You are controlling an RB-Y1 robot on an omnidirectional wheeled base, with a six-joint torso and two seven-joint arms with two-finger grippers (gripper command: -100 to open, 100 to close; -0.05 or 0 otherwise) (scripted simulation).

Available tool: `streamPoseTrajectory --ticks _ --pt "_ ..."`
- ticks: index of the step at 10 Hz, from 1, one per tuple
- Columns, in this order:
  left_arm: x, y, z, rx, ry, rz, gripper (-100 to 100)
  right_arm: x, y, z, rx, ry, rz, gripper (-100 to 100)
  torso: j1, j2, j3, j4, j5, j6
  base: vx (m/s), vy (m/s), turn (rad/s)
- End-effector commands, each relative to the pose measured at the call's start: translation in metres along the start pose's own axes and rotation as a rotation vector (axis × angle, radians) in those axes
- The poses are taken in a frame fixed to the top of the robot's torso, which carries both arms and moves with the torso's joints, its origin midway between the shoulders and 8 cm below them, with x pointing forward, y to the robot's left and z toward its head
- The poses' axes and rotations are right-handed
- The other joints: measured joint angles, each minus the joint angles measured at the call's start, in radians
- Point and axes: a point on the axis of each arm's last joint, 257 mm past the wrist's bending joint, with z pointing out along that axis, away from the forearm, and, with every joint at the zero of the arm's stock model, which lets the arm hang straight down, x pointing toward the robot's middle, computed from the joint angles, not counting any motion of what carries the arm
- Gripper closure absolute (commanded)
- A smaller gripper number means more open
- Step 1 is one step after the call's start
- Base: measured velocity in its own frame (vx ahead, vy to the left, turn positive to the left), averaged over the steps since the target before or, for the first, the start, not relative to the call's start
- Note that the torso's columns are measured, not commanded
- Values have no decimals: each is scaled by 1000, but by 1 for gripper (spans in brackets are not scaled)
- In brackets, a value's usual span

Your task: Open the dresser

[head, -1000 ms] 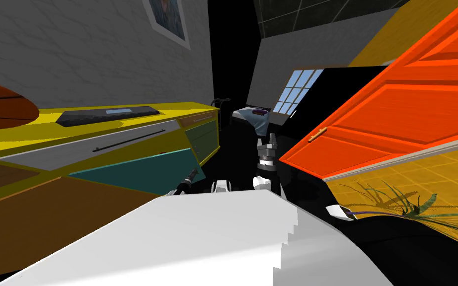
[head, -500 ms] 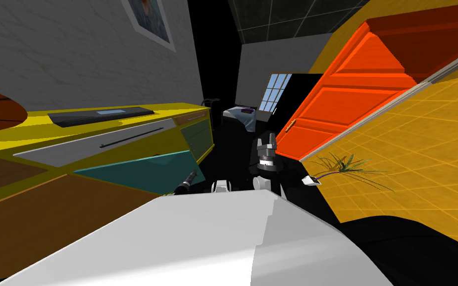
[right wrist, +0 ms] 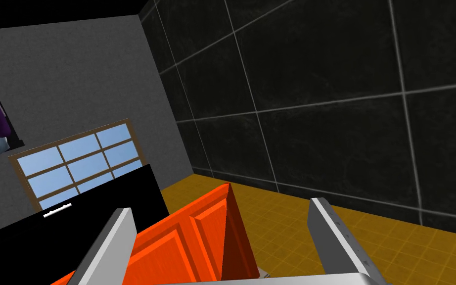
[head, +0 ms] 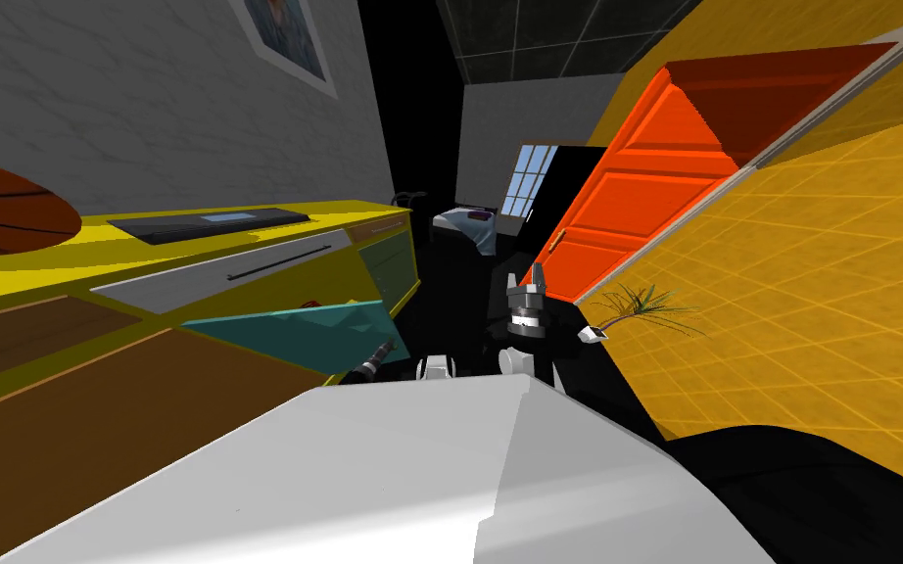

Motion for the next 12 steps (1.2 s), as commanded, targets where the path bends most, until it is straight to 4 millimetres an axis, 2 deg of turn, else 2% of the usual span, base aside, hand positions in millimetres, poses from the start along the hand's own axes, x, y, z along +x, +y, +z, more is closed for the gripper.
streamPoseTrajectory --ticks 1,2,4,10,11,12 --pt "19 -4 -9 29 57 9 100 0 0 0 0 0 0 0 0 0 0 -1 1 0 -176 66 -102" --pt "-11 -3 -1 15 34 15 -100 0 0 0 0 0 0 0 -1 0 0 -1 3 2 -151 -15 -108" --pt "-36 -5 3 8 25 11 -100 0 0 0 0 0 0 0 -9 -5 -2 2 -2 6 -93 -83 -65" --pt "-108 -16 14 -8 -11 -5 -100 0 0 0 0 0 0 0 -2 0 1 0 1 4 -81 -60 -67" --pt "-100 -16 14 -4 -6 0 -100 0 0 0 0 0 0 0 0 -2 0 -1 1 4 -28 -3 -8" --pt "-101 -16 14 -6 -8 -3 0 0 0 0 0 0 0 0 0 -4 -1 -1 2 4 -5 0 3"
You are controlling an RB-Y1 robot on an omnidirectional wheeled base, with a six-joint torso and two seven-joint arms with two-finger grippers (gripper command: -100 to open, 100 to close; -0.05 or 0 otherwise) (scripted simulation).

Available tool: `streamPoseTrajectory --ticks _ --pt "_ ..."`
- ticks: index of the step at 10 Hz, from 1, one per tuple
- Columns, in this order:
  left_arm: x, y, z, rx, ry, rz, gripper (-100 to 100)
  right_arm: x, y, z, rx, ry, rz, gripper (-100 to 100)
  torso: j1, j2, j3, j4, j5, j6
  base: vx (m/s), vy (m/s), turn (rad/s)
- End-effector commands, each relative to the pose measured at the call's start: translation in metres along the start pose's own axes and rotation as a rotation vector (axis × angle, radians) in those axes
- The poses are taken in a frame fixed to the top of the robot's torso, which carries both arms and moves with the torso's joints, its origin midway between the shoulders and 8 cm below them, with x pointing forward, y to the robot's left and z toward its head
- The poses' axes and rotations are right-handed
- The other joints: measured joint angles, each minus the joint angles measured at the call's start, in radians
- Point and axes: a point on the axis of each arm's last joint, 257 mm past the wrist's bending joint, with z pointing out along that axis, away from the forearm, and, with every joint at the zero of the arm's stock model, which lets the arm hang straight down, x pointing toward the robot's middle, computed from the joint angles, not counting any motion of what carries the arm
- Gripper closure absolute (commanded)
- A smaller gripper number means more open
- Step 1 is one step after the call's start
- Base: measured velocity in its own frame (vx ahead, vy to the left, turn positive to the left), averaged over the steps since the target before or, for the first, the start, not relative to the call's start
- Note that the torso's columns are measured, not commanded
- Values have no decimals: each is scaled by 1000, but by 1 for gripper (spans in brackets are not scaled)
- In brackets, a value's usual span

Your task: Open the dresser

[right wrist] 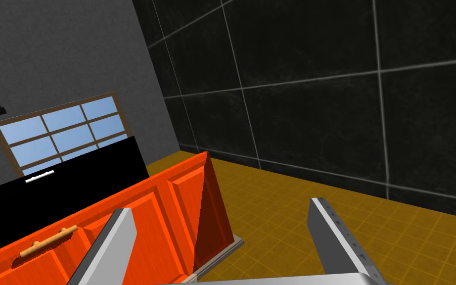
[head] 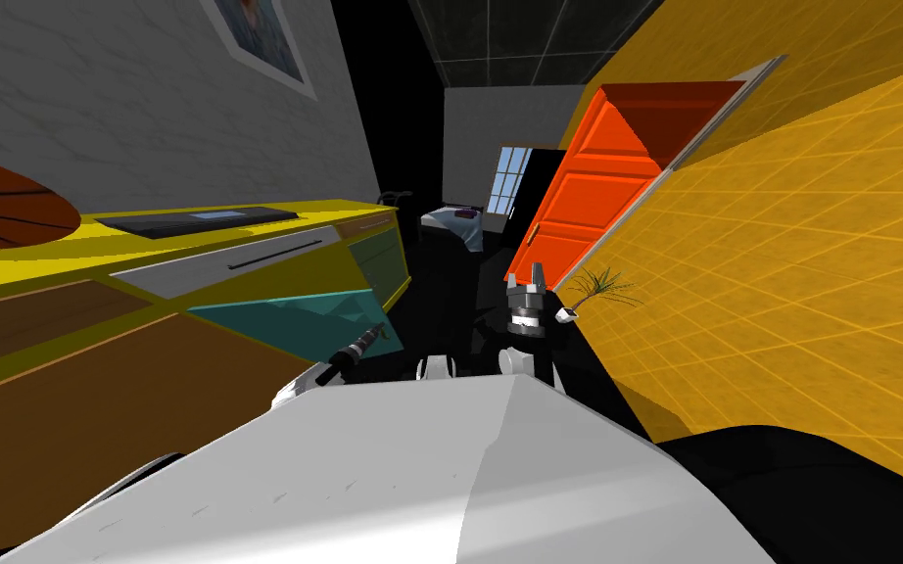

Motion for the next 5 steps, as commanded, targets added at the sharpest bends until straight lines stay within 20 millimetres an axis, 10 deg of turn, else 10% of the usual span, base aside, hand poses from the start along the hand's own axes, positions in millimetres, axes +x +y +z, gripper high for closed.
streamPoseTrajectory --ticks 1,5 --pt "0 0 0 0 0 0 0 0 0 0 0 0 0 0 -1 0 0 0 0 0 0 0 0" --pt "0 0 0 0 0 0 0 0 0 0 0 0 0 0 -3 3 2 1 -1 0 0 0 0"
